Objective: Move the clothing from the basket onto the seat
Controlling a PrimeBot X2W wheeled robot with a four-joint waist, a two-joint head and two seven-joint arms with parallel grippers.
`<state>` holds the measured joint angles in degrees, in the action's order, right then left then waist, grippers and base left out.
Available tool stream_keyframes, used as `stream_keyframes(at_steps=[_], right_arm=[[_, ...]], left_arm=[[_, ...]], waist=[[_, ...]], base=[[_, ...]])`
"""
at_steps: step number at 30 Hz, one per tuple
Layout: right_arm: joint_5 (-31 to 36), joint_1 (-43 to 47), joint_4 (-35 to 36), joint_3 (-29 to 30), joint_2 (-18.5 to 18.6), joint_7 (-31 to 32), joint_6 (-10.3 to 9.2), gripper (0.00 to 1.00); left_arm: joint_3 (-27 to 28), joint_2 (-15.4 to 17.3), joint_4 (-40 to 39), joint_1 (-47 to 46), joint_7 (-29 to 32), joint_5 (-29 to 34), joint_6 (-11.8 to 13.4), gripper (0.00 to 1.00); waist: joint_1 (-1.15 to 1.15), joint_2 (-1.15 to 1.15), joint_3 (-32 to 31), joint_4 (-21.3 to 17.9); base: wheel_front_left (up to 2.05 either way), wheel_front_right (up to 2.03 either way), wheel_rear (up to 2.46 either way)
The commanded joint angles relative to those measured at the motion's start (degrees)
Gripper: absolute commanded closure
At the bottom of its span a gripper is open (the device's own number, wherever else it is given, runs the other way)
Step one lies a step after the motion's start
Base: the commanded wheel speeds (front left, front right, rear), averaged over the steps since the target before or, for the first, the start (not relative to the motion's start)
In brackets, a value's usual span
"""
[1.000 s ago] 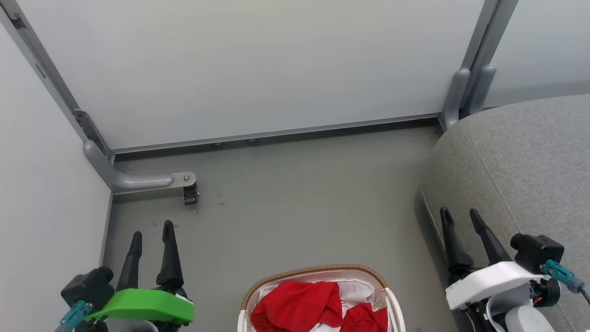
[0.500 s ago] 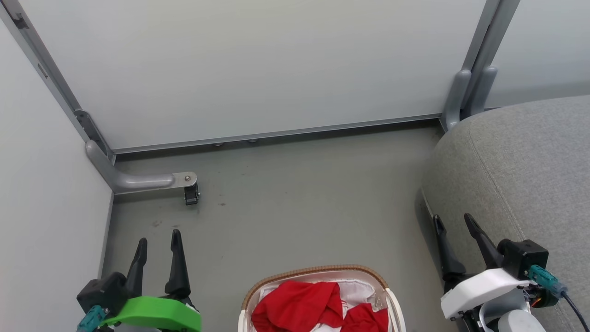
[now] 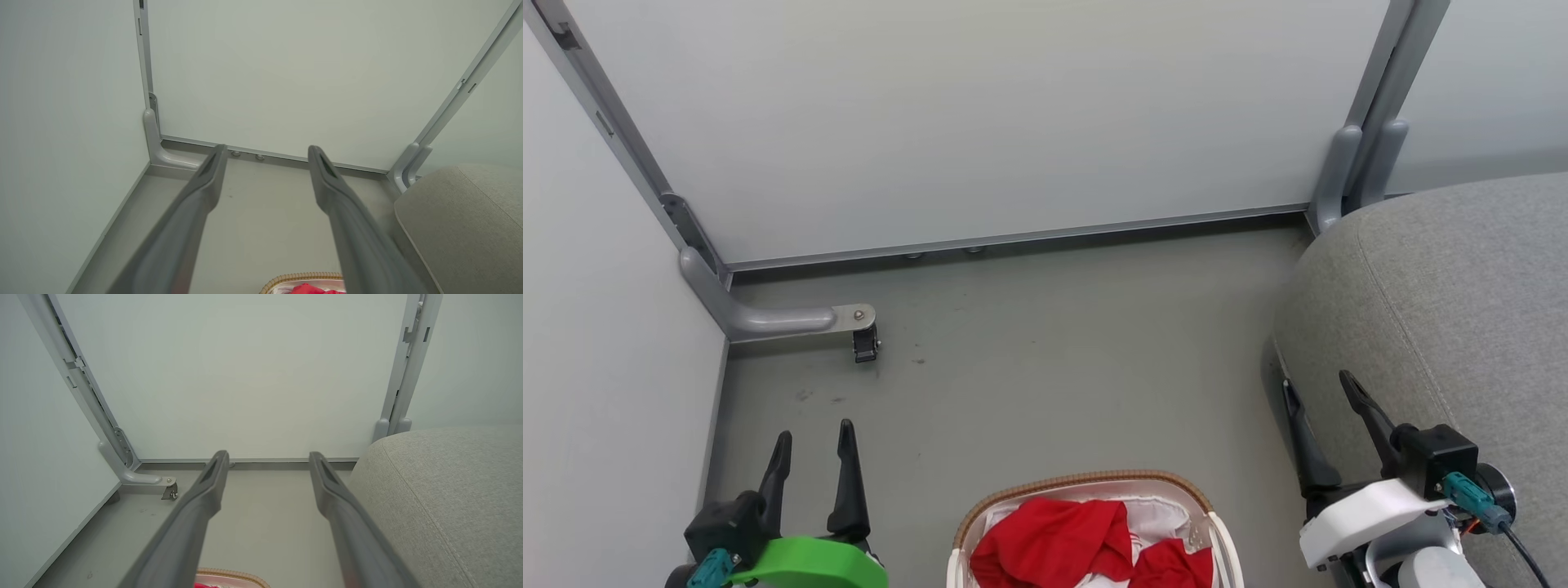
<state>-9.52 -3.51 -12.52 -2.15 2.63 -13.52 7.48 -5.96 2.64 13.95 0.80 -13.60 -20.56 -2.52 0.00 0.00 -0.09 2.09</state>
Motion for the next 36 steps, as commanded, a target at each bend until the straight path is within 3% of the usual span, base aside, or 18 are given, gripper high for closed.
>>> stream_keyframes(at_steps=[1,13,36], right_arm=[[1.31,0.45,0.40,-0.06,0.36,-0.54,0.02,0.00],[6.06,0.60,0.76,-0.54,0.41,-1.71,0.01,0.00],[6.01,0.45,0.59,-0.52,0.40,-1.76,0.01,0.00]], left_arm=[[-0.20,0.36,0.14,0.68,-0.48,1.27,0.16,0.00],[-0.77,0.41,1.19,1.05,-1.76,4.94,0.52,0.00],[-0.75,0.40,1.94,0.73,-1.58,4.43,0.40,0.00]], waist=[[0.00,0.00,-0.02,0.03],[0.00,0.00,-0.06,0.39],[0.00,0.00,0.07,0.29]], base=[[0.00,0.00,0.00],[0.00,0.00,0.00],[0.00,0.00,0.00]])
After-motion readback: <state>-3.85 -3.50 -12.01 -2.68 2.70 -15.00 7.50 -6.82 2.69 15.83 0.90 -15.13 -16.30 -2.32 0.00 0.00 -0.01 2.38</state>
